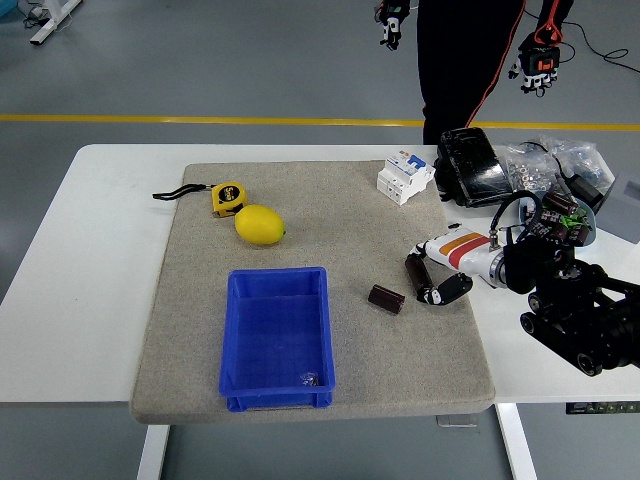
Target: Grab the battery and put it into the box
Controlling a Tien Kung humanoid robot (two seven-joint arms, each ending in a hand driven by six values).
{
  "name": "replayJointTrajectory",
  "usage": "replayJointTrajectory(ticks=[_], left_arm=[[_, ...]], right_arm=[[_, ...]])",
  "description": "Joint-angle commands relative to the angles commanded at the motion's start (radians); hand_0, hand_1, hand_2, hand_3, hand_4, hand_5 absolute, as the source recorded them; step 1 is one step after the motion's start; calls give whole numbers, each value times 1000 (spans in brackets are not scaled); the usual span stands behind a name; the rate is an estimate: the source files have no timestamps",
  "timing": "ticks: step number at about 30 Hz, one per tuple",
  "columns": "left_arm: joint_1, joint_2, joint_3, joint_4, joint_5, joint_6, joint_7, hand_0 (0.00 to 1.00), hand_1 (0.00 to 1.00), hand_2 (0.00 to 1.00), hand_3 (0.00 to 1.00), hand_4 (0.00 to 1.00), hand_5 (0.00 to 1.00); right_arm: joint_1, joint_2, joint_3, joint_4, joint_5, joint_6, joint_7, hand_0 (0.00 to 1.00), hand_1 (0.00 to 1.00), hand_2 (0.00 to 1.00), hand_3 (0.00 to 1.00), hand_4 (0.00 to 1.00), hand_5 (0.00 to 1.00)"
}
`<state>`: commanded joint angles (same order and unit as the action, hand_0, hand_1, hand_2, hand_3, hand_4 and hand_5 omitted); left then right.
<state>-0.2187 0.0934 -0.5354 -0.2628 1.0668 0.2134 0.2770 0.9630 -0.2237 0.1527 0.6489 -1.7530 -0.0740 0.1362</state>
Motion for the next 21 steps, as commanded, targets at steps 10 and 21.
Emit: replayJointTrajectory(ticks=[10,21], left_arm=[[2,1,0,0,-2,0,0,601,602,644,584,637,589],[0,5,1,1,-3,0,0,590,598,641,584,636,589]], right_arm=[[11,-7,2,16,-35,19,-2,723,747,815,867,844,378],[37,-14,9,32,-67,19,4,725,745,812,869,843,363]])
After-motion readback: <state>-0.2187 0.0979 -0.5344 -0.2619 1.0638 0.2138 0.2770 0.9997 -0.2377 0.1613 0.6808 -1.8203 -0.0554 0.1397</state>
